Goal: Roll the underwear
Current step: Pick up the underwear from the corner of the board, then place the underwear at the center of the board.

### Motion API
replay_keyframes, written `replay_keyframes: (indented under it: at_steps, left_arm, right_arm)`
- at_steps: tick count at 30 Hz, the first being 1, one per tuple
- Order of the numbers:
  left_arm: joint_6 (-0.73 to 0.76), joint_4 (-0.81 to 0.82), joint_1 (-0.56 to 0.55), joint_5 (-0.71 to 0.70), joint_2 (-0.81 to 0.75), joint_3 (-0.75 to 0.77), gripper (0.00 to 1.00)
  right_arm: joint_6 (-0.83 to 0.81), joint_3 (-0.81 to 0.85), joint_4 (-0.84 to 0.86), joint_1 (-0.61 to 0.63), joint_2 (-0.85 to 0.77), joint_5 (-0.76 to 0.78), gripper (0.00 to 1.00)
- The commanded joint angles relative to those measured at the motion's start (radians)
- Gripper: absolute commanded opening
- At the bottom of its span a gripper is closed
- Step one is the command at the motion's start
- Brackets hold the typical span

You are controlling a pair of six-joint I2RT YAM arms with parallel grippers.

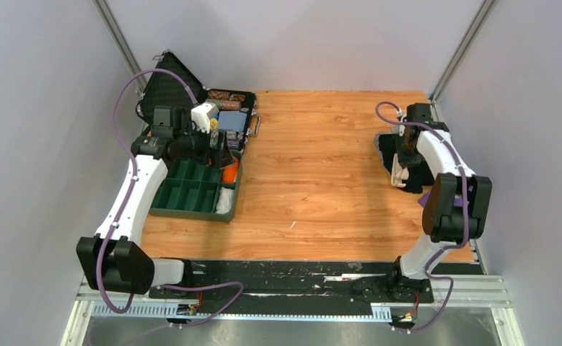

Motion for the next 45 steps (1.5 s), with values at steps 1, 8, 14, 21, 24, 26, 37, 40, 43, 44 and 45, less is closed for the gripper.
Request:
replay_keyframes:
  at_steps: [1,8,14,21,24,26,37,40,43,44,45]
  left_arm:
    - [-0.014,0.026,-0.006,0.016,0.002,0.034,0.98]
    - [0.015,0.022,-0.032,0.015,0.054,0.099,0.97]
    - [0.020,0.033,-0.049,0.031,0.090,0.185,0.97]
    - [0.052,0.128,-0.063,0.091,0.028,0.158,0.99]
    - [0.128,0.154,-0.099,0.116,-0.014,0.101,0.99]
    - [0.177,0.195,-0.161,0.070,-0.053,0.028,0.99]
    - [0.322,0.525,-0.559,-0.159,0.014,-0.183,0.96]
    - [0.255,0.657,-0.633,-0.166,0.145,-0.165,0.94]
    - [0.073,0.718,-0.671,-0.173,0.273,-0.074,0.91]
    - [0.027,0.729,-0.679,-0.171,0.345,-0.048,0.88]
    - [-0.085,0.730,-0.680,-0.172,0.383,0.002,0.87]
  right_arm:
    - [0.023,0.159,-0.114,0.038,-0.205,-0.051,0.00]
    - [0.004,0.343,-0.184,0.312,-0.400,-0.118,0.00]
    - [0.052,0.501,-0.116,0.523,-0.396,-0.200,0.00]
    - [0.144,0.565,-0.057,0.535,-0.329,-0.267,0.00]
    - [0.176,0.559,-0.061,0.535,-0.308,-0.258,0.00]
    - [0.240,0.532,-0.060,0.532,-0.292,-0.222,0.00]
    - [0.394,0.301,0.030,0.297,-0.143,-0.280,0.00]
    - [0.411,0.285,0.054,0.238,-0.092,-0.289,0.00]
    - [0.416,0.259,0.085,0.193,-0.075,-0.314,0.00]
    - [0.414,0.257,0.086,0.186,-0.070,-0.324,0.00]
    - [0.412,0.254,0.086,0.178,-0.066,-0.335,0.00]
